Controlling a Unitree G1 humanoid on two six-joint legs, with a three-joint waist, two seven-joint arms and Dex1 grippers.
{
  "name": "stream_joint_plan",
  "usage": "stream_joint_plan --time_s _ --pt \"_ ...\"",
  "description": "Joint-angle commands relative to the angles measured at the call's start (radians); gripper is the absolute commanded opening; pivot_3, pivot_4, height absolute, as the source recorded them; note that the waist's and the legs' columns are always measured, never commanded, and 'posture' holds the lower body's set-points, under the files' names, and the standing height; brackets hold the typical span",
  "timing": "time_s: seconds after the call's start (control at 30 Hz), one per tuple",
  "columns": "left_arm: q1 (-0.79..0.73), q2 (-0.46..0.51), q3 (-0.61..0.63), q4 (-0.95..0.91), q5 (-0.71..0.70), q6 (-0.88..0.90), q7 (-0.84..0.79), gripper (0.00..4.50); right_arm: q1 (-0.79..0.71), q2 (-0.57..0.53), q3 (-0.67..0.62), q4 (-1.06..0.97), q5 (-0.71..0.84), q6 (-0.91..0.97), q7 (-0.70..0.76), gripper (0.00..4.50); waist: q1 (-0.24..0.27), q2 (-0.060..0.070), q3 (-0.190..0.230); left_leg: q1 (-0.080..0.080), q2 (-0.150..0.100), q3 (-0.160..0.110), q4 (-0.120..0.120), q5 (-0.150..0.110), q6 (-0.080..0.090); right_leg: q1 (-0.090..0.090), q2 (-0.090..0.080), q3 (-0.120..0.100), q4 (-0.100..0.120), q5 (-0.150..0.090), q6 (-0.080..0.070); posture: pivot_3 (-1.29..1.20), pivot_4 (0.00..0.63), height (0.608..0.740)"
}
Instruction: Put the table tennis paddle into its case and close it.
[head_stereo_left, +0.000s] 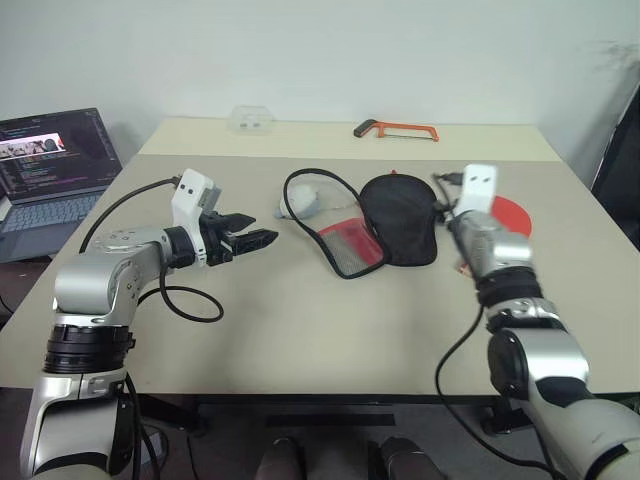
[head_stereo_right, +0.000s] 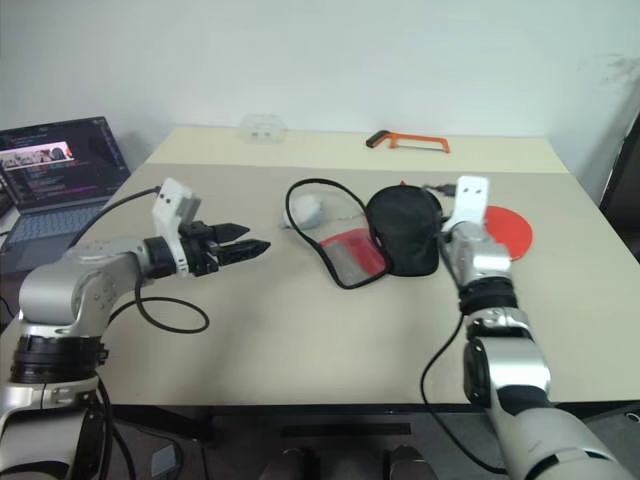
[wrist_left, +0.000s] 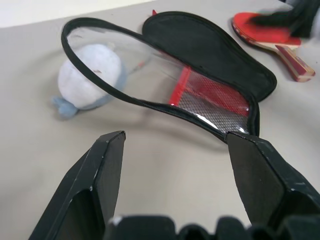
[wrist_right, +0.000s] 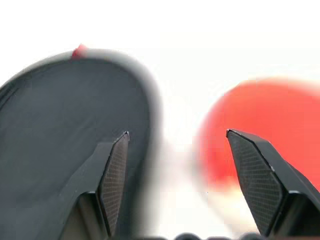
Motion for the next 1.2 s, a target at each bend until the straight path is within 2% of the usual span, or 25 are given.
stream_joint_plan --time_s 0.03,0.13,0.27,0.63,0.87,1.2 --pt "0.001 0.025 0.007 -0.040 -0.019 -0.025 -0.057 3.49 0.114 0.013 -0.059 -0.221 -0.020 0.173 -0.095 3.42 0.006 -0.002 -0.001 0.000 0.000 0.000 -0.001 0.000 0.000 0.000 0.000 0.000 0.000 0.000 0.000 0.00 0.150 0.740" --pt "0.009 0.027 -0.001 -0.053 -0.024 -0.026 -0.093 3.49 0.202 0.093 -0.134 -0.292 0.016 0.287 -0.152 3.42 0.002 -0.004 -0.003 0.002 0.002 0.000 -0.004 0.000 0.000 0.000 0.001 0.000 0.000 -0.001 -0.002 0.00 0.150 0.740" --pt "0.001 0.024 0.005 -0.053 -0.018 -0.019 -0.097 3.49 0.205 0.156 -0.172 -0.331 0.030 0.328 -0.176 3.42 -0.017 -0.004 -0.002 0.002 0.001 0.004 -0.003 0.000 0.000 -0.005 0.002 0.005 0.006 -0.001 -0.002 0.00 0.150 0.740" --pt "0.030 0.027 0.024 -0.081 -0.021 -0.007 -0.082 3.49 0.145 0.163 -0.180 -0.355 0.004 0.300 -0.203 3.42 -0.019 -0.004 -0.002 0.001 0.002 0.004 -0.003 0.002 0.002 -0.008 0.003 0.006 0.007 0.000 -0.003 0.00 0.150 0.740" --pt "0.032 0.017 0.023 -0.078 -0.019 -0.010 -0.070 3.49 0.105 0.219 -0.178 -0.367 0.019 0.326 -0.205 3.42 -0.018 -0.004 -0.002 0.000 0.002 0.004 -0.004 0.002 0.002 -0.010 0.003 0.005 0.007 0.000 -0.003 0.00 0.150 0.740" --pt "0.040 0.020 0.027 -0.086 -0.024 -0.005 -0.059 3.49 0.111 0.253 -0.179 -0.218 0.000 0.273 -0.234 3.42 -0.014 -0.004 -0.002 -0.001 0.002 0.004 -0.005 0.002 0.002 -0.010 0.003 0.005 0.007 0.000 -0.003 0.00 0.150 0.740"
